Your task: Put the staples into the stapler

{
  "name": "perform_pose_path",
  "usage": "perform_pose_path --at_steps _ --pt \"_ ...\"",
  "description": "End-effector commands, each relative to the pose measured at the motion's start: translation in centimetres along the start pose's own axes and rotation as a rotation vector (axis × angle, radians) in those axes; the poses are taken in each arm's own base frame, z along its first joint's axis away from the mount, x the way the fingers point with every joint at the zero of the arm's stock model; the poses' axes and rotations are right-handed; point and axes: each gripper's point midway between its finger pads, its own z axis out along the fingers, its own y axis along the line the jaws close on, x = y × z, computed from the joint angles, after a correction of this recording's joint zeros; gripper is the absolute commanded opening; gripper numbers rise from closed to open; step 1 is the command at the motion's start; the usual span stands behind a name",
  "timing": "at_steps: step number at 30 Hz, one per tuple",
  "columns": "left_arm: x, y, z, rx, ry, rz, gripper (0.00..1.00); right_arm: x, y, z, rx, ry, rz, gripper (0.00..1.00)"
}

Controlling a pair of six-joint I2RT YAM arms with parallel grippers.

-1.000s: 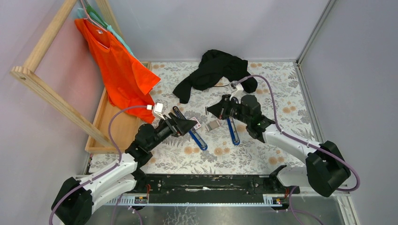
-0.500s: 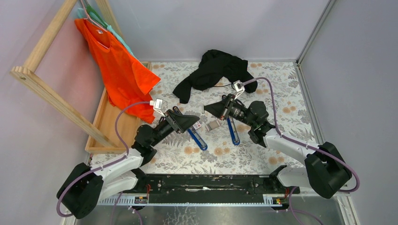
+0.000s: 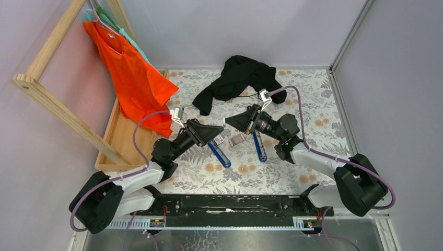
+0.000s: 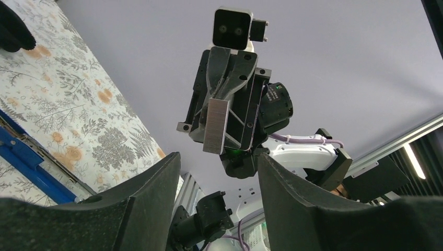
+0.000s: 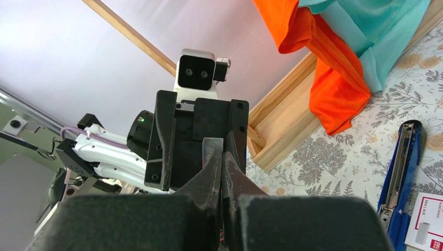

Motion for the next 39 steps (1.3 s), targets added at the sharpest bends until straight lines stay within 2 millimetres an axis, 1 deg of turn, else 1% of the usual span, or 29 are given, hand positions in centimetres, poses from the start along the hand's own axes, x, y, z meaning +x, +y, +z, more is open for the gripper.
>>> perform_pose_path --at_steps 1,4,9,15,23,27,30,34,39 --pt "-1.1 -3.3 0.6 0.136 -0.025 0.016 0.62 -0.5 2.5 0.3 -0.105 -0.010 -0.039 0.00" --pt "-0.9 -3.3 0.9 0.142 -0.015 0.009 0.61 -0.1 2.5 0.5 -0.113 0.001 -0.034 0.00" --pt "-0.8 -3.5 1.1 0.157 -0.009 0.001 0.56 0.3 2.4 0.7 -0.117 0.012 -0.030 0.00" --pt "-0.8 -3.5 1.0 0.158 -0.012 0.002 0.47 0.5 2.4 0.7 -0.121 0.017 -0.029 0.00" --pt "-0.6 -3.2 0.7 0.149 -0.012 0.002 0.39 0.5 2.4 0.4 -0.121 0.008 -0.042 0.00" --pt "-0.6 -3.3 0.7 0.152 -0.010 0.002 0.32 0.5 2.5 0.3 -0.123 0.006 -0.045 0.00" --pt "-0.5 -3.3 0.6 0.153 -0.007 0.006 0.30 0.5 2.5 0.3 -0.125 0.007 -0.048 0.00" --pt "-0.3 -3.1 0.5 0.137 0.004 0.022 0.25 0.7 2.6 0.1 -0.122 0.014 -0.056 0.03" --pt "-0.1 -2.7 0.4 0.086 0.036 0.084 0.24 1.0 2.5 -0.5 -0.091 0.038 -0.094 0.13"
